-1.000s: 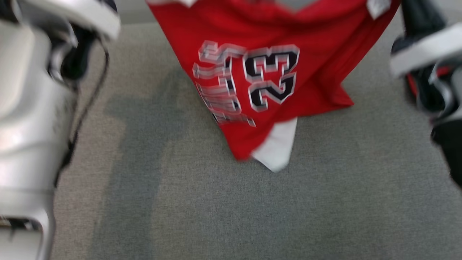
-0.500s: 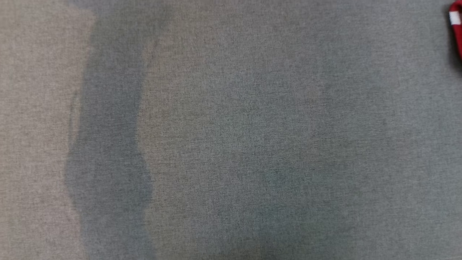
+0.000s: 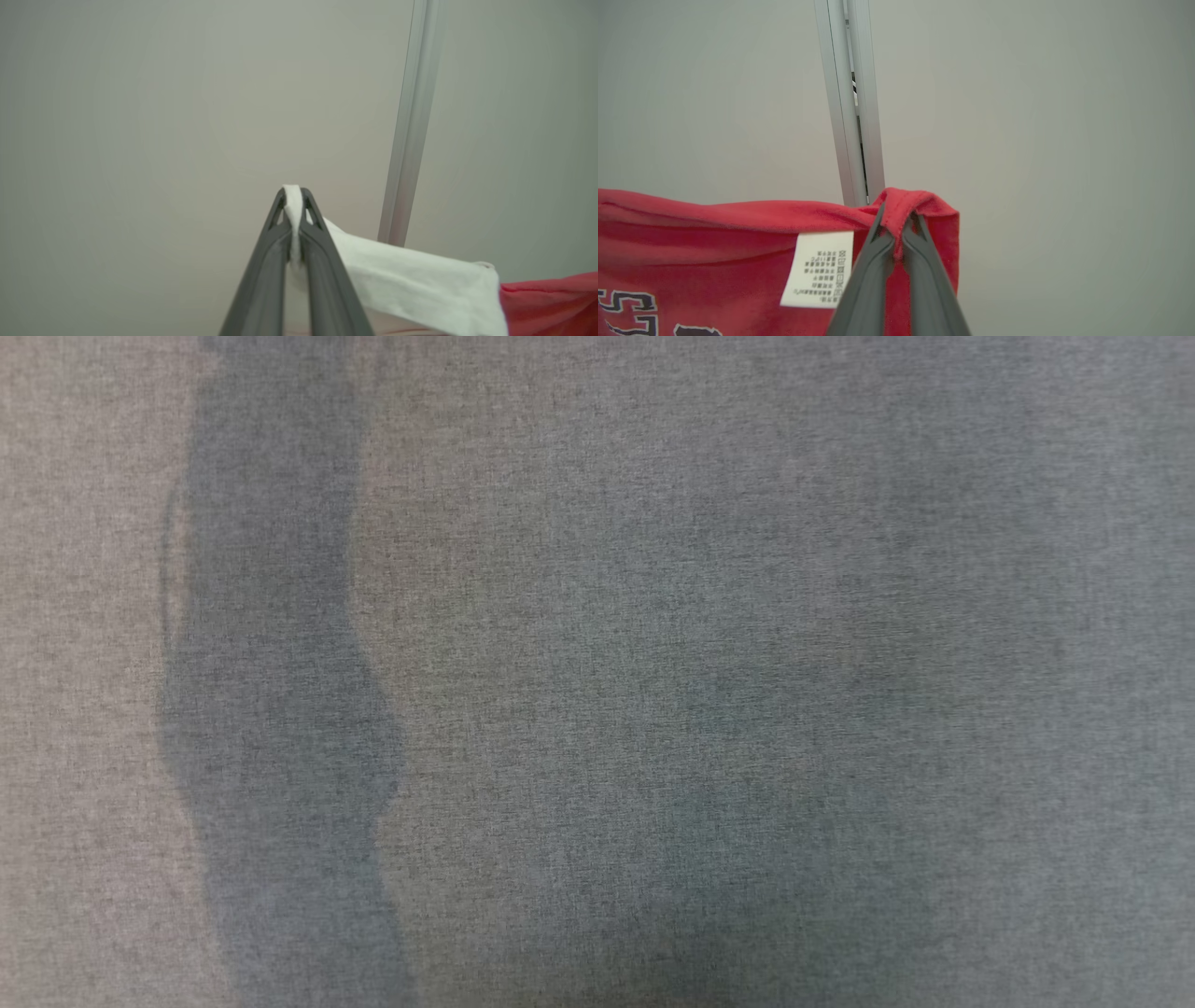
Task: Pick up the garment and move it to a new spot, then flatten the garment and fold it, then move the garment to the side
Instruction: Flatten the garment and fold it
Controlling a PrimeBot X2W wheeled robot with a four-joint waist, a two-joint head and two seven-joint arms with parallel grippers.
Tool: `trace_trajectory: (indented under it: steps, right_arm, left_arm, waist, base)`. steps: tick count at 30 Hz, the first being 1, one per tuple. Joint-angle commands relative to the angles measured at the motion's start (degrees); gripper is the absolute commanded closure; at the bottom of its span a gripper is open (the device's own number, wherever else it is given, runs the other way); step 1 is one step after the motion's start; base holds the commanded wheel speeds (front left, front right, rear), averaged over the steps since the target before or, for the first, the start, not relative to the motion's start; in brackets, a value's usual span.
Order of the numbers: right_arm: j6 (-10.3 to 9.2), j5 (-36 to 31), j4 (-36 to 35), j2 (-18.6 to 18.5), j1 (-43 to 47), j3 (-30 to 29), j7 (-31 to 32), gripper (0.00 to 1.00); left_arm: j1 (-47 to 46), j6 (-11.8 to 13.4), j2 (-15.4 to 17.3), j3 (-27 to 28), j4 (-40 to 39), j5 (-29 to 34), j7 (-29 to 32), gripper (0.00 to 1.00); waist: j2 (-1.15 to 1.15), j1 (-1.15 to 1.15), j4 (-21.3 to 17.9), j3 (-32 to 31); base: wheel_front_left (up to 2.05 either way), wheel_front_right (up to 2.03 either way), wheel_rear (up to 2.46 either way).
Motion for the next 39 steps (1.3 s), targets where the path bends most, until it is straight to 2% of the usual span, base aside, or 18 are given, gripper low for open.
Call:
trace_trajectory:
  steps: [1, 8, 13, 17, 20, 25, 31, 39]
  right_arm:
    - [-0.01, 0.5, 0.5, -0.3, -0.1, 0.3, -0.8, 1.00]
    - [-0.01, 3.5, 0.5, -0.3, 4.2, 3.5, -2.8, 1.00]
    - [-0.01, 7.0, -3.1, -0.2, 12.8, 5.7, -4.5, 1.00]
    - [0.00, 9.7, -7.2, -1.0, 21.7, 6.2, -5.0, 1.00]
    - [0.00, 10.5, -11.6, -2.0, 29.3, 4.0, -5.1, 1.00]
    - [0.00, 9.3, -18.6, -2.7, 44.3, -0.2, -5.0, 1.00]
    - [0.00, 8.0, -25.2, -3.4, 61.5, -2.4, -5.0, 1.00]
    - [0.00, 7.4, -29.2, -2.3, 77.8, -4.3, -5.1, 1.00]
  left_arm:
    - [-0.9, -0.2, 0.0, -0.1, 0.4, -0.3, -0.6, 1.00]
    - [3.7, -0.5, -1.8, -0.1, 2.1, -2.4, -4.3, 1.00]
    - [13.5, -0.5, -2.1, -1.9, -0.8, -3.9, -7.6, 1.00]
    - [25.0, -0.5, -1.9, -2.2, -5.5, -5.5, -8.6, 1.00]
    - [33.6, -0.5, -1.1, -0.1, -10.5, -6.4, -8.8, 1.00]
    - [50.3, 1.4, -1.4, 3.8, -21.8, -5.8, -8.8, 1.00]
    - [69.7, 4.1, -3.3, 7.1, -33.6, -6.3, -8.9, 1.00]
    - [90.1, 5.7, -4.6, 8.9, -41.7, -6.9, -8.9, 1.00]
  waist:
    - [0.00, 0.00, 0.3, 0.4]
    - [0.00, 0.00, 0.6, -0.2]
    - [0.00, 0.00, -0.2, -3.7]
    - [0.00, 0.00, -0.5, -7.4]
    - [0.00, 0.00, -0.4, -10.0]
    - [0.00, 0.00, 0.4, -14.0]
    - [0.00, 0.00, 1.5, -18.3]
    - [0.00, 0.00, 1.7, -23.6]
  base:
    - [0.00, 0.00, 0.00]
    - [0.00, 0.00, 0.00]
    - [0.00, 0.00, 0.00]
    - [0.00, 0.00, 0.00]
    - [0.00, 0.00, 0.00]
    - [0.00, 0.00, 0.00]
    - [0.00, 0.00, 0.00]
    - [0.00, 0.00, 0.00]
